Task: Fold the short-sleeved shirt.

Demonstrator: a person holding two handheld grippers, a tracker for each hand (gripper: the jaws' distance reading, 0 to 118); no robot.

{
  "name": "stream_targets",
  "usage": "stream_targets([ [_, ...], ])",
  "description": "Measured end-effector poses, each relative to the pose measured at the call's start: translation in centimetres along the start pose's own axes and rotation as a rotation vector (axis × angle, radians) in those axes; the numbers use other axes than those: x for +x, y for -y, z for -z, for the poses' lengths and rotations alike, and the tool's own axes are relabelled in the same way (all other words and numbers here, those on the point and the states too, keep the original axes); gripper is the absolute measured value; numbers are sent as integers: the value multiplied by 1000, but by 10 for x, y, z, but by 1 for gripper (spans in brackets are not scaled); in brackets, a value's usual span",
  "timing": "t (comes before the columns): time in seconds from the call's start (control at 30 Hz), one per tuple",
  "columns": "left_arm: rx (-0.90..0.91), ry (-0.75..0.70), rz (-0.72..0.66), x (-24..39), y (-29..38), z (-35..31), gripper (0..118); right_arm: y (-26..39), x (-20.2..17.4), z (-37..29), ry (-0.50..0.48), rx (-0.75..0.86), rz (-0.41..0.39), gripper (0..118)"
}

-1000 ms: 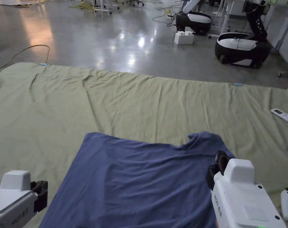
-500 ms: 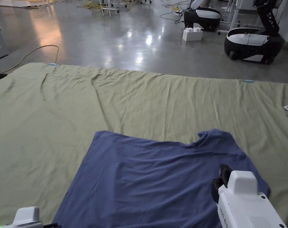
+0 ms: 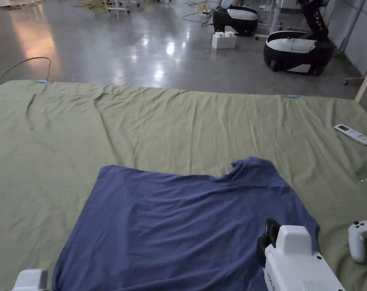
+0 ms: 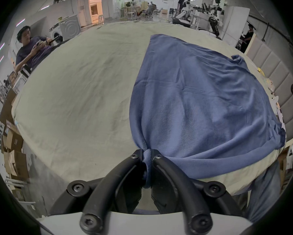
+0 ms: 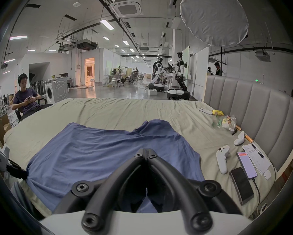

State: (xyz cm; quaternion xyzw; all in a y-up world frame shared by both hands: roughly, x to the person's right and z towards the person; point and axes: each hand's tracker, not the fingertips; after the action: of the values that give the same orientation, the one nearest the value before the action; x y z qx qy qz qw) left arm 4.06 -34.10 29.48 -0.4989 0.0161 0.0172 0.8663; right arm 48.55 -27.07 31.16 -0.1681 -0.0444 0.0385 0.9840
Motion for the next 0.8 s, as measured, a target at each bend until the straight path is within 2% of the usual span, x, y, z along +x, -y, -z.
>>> stream_targets([
  [0.13,17,-6,16,1,5,-5,9,4,27,-13,43,-38,9,1],
  [0.3,30,-19,42,2,7,0,9,24,71,-20,87,-263,65,2],
  [0.33,31,-21,45,2,8,2,9,30,81,-20,103,-313,78,8],
  [0.4,31,-22,45,2,8,4,9,46,96,-20,116,-410,99,37],
  [0.47,32,-22,40,1,8,7,9,59,105,-19,107,-490,110,50],
  [0.53,31,-20,35,0,8,9,9,75,110,-19,109,-566,107,57],
  [0.6,31,-18,30,0,8,9,9,84,109,-20,93,-593,114,61],
  [0.7,33,-15,29,-1,9,11,9,92,102,-19,80,-628,114,73],
  [0.8,31,-13,25,-1,8,11,9,100,95,-10,76,-664,105,72],
])
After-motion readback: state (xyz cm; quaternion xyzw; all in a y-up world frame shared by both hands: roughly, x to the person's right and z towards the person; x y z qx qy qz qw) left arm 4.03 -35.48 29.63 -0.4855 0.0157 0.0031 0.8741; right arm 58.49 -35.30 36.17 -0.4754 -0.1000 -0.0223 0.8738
